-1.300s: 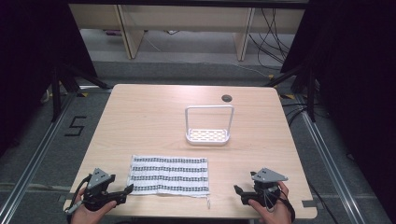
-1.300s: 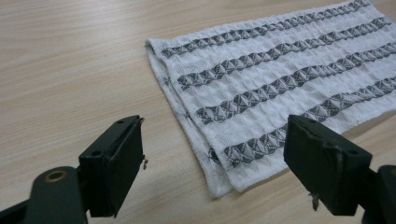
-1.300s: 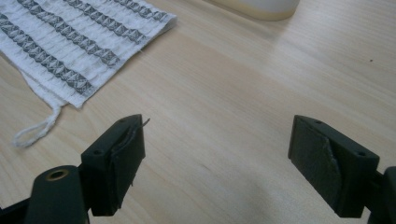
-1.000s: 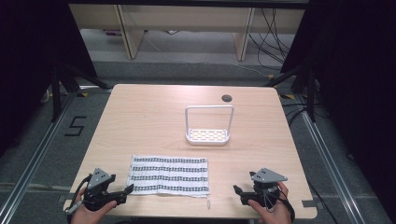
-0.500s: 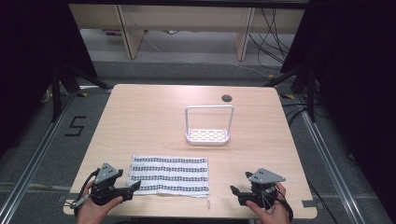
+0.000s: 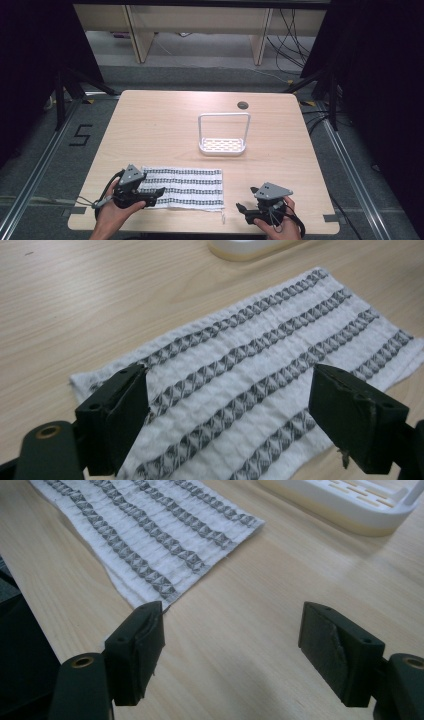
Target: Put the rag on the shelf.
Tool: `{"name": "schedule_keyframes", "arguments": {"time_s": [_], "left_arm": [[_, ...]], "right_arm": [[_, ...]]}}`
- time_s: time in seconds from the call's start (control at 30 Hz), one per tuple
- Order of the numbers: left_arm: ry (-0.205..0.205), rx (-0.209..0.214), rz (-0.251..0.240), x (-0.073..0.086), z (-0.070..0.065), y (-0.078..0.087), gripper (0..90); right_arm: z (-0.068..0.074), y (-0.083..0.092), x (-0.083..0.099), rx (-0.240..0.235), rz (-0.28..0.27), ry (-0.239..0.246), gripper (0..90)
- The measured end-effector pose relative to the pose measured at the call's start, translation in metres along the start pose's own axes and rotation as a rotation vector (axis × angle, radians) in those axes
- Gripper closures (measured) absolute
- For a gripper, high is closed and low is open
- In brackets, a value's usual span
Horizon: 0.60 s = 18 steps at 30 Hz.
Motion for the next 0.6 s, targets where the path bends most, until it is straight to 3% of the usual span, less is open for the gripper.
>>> {"name": "schedule_keyframes", "arguments": {"time_s": [0.27, 0.3, 0.5, 0.6], "left_arm": [[-0.041, 0.062, 0.016, -0.027, -0.007, -0.023, 16.2], [-0.045, 0.073, 0.022, -0.032, -0.009, -0.029, 17.2], [-0.061, 0.095, 0.058, -0.044, -0.013, -0.048, 17.7], [-0.073, 0.106, 0.066, -0.047, -0.016, -0.052, 17.7]], "right_arm": [[0.012, -0.008, -0.005, -0.009, 0.006, 0.045, 28.3], [0.018, -0.011, -0.006, -0.027, 0.015, 0.047, 28.7], [0.029, -0.023, -0.008, -0.046, 0.036, 0.106, 29.9], [0.032, -0.024, -0.008, -0.056, 0.047, 0.095, 30.2]]}}
Point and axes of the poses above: each handheld gripper's, and its own axes: y roughly backward along the jaws, x roughly out of its underside, z roughly to its left, the point moved 5 cm from there along -y, roughly forward along the jaws, and after that the axes turned 5 degrees about z, right-handed, at the moved point
